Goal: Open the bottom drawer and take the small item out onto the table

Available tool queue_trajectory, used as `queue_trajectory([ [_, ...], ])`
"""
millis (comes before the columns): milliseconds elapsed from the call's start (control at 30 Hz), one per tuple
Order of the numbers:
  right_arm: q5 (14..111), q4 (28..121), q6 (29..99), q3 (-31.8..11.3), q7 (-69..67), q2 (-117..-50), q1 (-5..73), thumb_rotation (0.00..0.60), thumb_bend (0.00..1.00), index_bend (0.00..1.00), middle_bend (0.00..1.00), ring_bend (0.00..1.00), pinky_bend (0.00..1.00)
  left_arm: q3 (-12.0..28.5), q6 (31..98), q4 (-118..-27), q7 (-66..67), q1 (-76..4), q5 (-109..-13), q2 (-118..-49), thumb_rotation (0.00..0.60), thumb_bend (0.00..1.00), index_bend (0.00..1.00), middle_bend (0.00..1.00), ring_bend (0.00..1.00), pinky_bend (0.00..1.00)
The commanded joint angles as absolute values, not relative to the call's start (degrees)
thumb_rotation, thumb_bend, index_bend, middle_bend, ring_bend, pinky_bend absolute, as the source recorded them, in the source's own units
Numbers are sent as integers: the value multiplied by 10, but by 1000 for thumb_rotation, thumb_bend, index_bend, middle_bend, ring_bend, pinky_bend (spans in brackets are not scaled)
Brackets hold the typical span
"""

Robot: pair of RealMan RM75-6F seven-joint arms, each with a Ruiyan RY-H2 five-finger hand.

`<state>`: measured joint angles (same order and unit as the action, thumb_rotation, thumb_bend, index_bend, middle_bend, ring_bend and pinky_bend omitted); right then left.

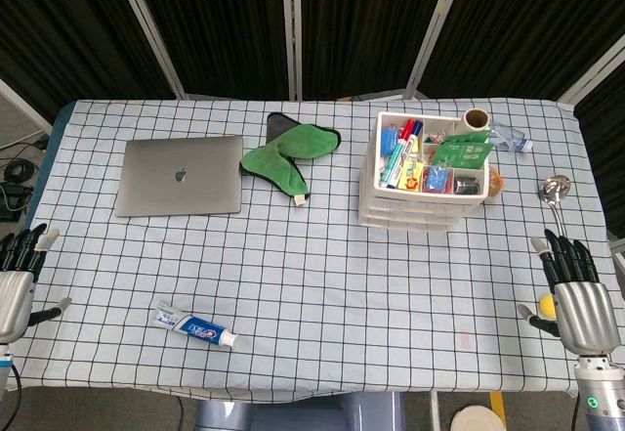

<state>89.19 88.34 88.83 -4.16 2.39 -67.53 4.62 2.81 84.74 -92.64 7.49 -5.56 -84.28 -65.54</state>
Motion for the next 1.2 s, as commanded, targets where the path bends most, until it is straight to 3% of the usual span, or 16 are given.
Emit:
queue_trajectory([
  [33,892,884,888,-41,24,-675,46,600,13,32,0,0,0,28,849,-928,74,-54,-843,-654,600,10,0,0,0,0],
  [467,881,890,867,-41,12,-674,52,600,12,32,0,0,0,28,852,-932,72,-52,-841,-651,600,9,0,0,0,0],
  [533,880,892,863,-42,9,-675,54,600,13,39,15,14,44,28,851,-933,72,-52,-839,-651,600,10,0,0,0,0],
  [567,881,893,863,-42,7,-676,55,600,14,47,47,51,97,28,851,-934,72,-51,-839,-650,600,10,0,0,0,0],
  [633,882,893,865,-45,3,-679,57,600,24,92,287,302,360,29,852,-934,71,-51,-838,-650,600,10,0,0,0,0],
  [667,884,892,868,-47,0,-683,58,600,40,124,488,507,531,29,853,-934,71,-51,-838,-650,600,10,0,0,0,0],
  [700,885,890,870,-50,-4,-687,60,600,59,144,642,657,632,29,853,-934,71,-50,-837,-650,600,10,0,0,0,0],
  [733,883,890,868,-52,-10,-693,62,600,71,152,710,722,675,30,855,-934,71,-50,-837,-650,600,10,0,0,0,0],
  [867,851,885,831,-68,-18,-715,83,600,151,163,865,863,755,35,866,-931,71,-47,-836,-655,600,9,0,0,0,0],
  [1033,773,941,715,-76,-62,-733,119,600,459,164,959,953,825,38,870,-927,66,-46,-835,-659,600,10,0,0,0,0],
  [1200,665,991,584,-95,-122,-743,164,600,535,163,974,970,836,39,874,-924,64,-45,-838,-660,600,10,0,0,0,0],
])
